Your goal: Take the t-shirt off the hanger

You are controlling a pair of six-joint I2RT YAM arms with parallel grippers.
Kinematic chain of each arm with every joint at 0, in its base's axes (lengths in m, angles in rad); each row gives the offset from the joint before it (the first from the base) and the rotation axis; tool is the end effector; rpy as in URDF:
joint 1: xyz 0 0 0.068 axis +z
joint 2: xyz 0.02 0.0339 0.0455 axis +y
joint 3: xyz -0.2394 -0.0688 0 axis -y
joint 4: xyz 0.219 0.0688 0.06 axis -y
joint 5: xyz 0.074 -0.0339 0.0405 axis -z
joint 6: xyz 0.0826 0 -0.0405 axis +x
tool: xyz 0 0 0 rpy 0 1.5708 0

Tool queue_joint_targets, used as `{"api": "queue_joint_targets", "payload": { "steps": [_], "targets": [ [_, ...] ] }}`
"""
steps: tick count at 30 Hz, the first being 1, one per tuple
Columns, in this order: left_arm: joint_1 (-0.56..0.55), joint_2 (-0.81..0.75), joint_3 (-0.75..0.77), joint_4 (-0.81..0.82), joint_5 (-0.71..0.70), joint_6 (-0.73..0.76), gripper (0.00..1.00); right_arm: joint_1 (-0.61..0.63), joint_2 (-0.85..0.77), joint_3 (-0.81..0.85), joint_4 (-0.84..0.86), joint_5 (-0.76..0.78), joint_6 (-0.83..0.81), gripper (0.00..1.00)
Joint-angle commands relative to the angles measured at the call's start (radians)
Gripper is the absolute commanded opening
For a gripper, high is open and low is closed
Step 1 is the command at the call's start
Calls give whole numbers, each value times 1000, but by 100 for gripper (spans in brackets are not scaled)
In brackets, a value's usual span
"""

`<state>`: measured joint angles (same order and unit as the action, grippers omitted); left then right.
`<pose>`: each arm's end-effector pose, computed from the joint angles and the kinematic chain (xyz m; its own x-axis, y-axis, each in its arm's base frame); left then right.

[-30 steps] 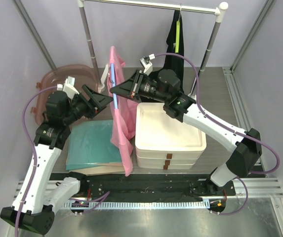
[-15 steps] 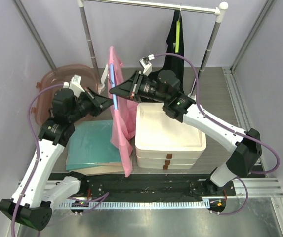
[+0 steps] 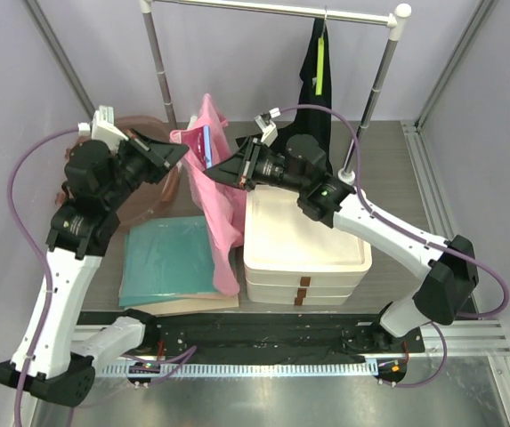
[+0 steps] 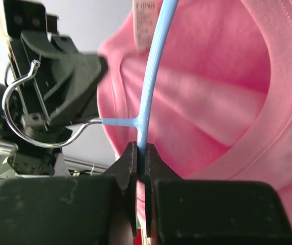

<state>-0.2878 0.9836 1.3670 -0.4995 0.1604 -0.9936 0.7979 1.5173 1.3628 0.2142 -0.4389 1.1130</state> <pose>0.2096 -0.0758 0.4323 -0.4229 -0.7375 -0.5265 0.1428 0.5195 -0.8425 0.2411 0.2975 0.3870 -0.8286 0.3134 -0.4639 -0.4547 0.1068 0.8842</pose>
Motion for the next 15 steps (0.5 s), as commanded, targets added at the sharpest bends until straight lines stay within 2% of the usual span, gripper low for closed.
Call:
{"api": "queue_joint_targets", "payload": {
  "steps": [1,4,8,11,12,15],
  "targets": [
    [-1,101,116,-16,-105,50,0,23,-75,-14,90,-11,-8,1],
    [-1,176,168,-56,-72,70,0,27,-91,-21,91,-8,-7,1],
    [-1,129,77,-24,-41,108,0,27,-105,-4,62,-9,-33,1],
    [-1,41,15,-28,-84,153,24,27,-105,-2,66,-24,-30,1],
    [-1,23,21,-36,-85,168,38,27,-101,-2,73,-32,-21,1],
    [-2,42,91,-71,-58,248,58,27,-108,-2,77,-53,-7,1]
  ]
}}
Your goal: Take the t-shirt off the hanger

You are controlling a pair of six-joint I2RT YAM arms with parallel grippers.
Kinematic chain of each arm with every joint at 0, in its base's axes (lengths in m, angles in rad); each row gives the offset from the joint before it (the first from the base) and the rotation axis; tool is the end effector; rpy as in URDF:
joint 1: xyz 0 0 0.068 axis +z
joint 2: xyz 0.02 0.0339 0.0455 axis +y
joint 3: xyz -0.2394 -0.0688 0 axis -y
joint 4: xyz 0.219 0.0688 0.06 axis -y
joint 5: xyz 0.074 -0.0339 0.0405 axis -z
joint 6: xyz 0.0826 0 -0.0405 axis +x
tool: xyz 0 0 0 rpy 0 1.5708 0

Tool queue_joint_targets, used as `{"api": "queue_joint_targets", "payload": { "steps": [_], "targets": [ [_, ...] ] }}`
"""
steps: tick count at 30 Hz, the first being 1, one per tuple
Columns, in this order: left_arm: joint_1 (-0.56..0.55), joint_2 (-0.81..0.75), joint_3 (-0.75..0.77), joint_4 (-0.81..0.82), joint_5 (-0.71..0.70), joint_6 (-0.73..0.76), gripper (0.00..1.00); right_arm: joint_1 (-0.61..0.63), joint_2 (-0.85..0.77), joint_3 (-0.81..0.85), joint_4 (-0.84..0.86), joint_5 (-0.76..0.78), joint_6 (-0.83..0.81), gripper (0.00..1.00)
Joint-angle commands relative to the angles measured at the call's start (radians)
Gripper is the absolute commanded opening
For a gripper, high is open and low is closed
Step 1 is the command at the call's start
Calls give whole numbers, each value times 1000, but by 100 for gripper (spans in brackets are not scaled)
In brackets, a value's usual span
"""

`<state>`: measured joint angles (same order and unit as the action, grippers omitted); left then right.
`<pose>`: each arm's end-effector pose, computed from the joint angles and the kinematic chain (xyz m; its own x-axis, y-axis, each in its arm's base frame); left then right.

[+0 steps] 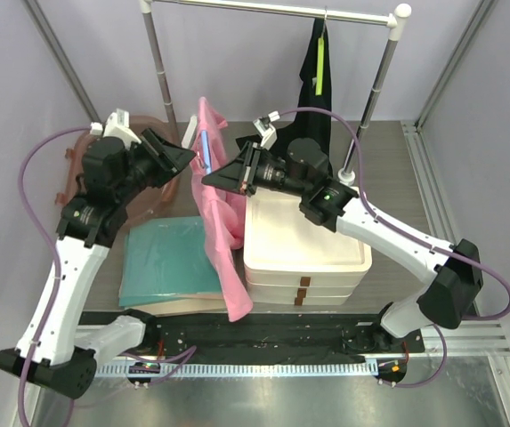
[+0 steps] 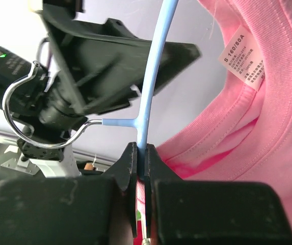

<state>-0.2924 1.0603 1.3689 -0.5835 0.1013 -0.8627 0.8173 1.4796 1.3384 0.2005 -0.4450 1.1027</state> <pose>0.2310 -0.0783 0.4037 -0.4577 -0.6514 -0.6051 0.0497 0.6608 -0.7489 0.2284 0.2954 0.3893 -0.8315 0.2910 -0.4732 -0.4658 0.0987 0.8793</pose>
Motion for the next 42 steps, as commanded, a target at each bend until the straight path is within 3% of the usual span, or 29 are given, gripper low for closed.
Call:
{"api": "queue_joint_targets", "payload": {
  "steps": [1,5,9,13,18,28,33,40,42],
  "targets": [
    [2,-23,116,8,15,145,60,8,-73,24,77,-53,5,1],
    [2,65,254,-94,18,261,62,8,-99,24,40,-80,-3,1],
    [2,144,341,-179,80,341,44,8,-117,24,19,-86,-18,1],
    [4,152,325,-170,106,416,38,9,-108,38,22,-93,-10,1],
    [4,184,325,-161,129,439,49,8,-87,61,27,-101,-6,1],
    [2,156,288,-131,184,427,54,8,-59,76,36,-103,-1,1],
    [4,99,242,-183,123,447,67,8,-28,113,40,-110,0,1],
    [4,82,236,-174,77,433,69,9,2,136,56,-123,9,1],
    [4,134,286,-191,77,432,65,9,-1,133,59,-124,13,1]
  ]
}}
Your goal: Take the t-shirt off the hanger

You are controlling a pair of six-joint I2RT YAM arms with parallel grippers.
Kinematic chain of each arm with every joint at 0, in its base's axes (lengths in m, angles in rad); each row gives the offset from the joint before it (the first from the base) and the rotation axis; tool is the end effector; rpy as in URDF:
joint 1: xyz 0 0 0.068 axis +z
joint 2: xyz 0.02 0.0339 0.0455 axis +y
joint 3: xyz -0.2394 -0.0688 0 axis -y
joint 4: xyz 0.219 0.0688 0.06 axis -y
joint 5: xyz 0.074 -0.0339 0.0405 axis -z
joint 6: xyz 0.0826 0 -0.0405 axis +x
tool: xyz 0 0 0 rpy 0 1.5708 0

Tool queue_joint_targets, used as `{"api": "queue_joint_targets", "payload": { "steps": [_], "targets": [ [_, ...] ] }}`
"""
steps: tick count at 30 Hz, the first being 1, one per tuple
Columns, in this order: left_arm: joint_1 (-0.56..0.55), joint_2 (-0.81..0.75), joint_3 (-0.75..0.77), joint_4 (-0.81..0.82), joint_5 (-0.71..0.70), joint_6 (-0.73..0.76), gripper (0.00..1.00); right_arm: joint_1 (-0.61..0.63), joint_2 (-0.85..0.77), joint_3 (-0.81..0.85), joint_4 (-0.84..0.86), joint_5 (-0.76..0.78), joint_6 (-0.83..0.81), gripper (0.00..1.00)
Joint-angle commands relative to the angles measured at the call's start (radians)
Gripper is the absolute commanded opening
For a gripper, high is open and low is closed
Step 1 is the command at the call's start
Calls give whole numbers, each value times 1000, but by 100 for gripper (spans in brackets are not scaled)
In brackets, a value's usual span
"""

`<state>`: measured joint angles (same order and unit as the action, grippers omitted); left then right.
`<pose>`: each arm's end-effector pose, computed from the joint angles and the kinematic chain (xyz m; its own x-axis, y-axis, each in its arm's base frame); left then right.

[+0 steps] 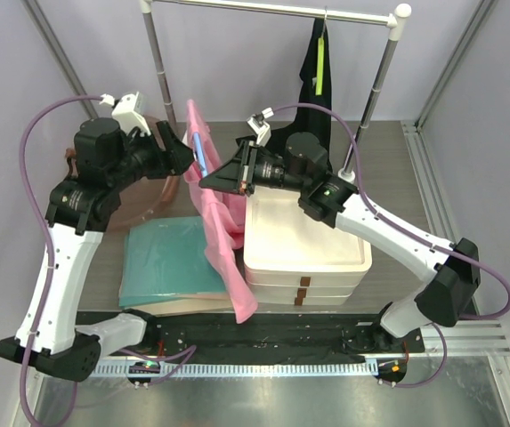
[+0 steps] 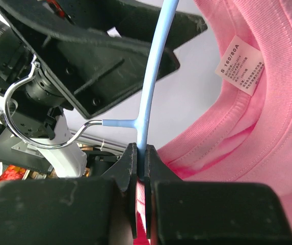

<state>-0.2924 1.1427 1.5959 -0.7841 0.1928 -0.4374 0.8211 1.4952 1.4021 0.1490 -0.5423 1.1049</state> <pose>0.2232 -0.0837 0.4307 -0.4752 -0.2911 -0.8303 0.2817 0.8437 -0.4570 0.2210 0.2999 0.3997 -0.8567 0.2029 -0.4743 -0.4734 0.0562 0.8791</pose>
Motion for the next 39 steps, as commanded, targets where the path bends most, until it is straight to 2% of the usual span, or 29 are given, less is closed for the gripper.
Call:
{"api": "queue_joint_targets", "payload": {
  "steps": [1,9,11,14,16,21,25,34,39],
  "targets": [
    [4,66,73,6,-18,6,64,6,-19,67,110,-25,10,1],
    [13,130,107,32,-29,3,52,4,-29,54,109,-33,12,1],
    [22,140,125,45,-41,-4,34,7,-30,40,118,-42,15,1],
    [35,179,186,57,-166,-29,7,7,-56,-30,132,-42,15,1],
    [38,232,260,54,-252,-55,0,7,-76,-57,139,-54,9,1],
    [36,328,401,43,-504,-161,0,21,-99,-107,123,-160,-48,1],
    [36,388,435,98,-588,-153,0,21,-127,-138,61,-188,-140,1],
    [38,595,662,8,-547,-77,0,26,-147,-124,129,-287,-145,1],
    [36,631,621,58,-452,-51,0,33,-127,-120,208,-321,-88,1]
  ]
}}
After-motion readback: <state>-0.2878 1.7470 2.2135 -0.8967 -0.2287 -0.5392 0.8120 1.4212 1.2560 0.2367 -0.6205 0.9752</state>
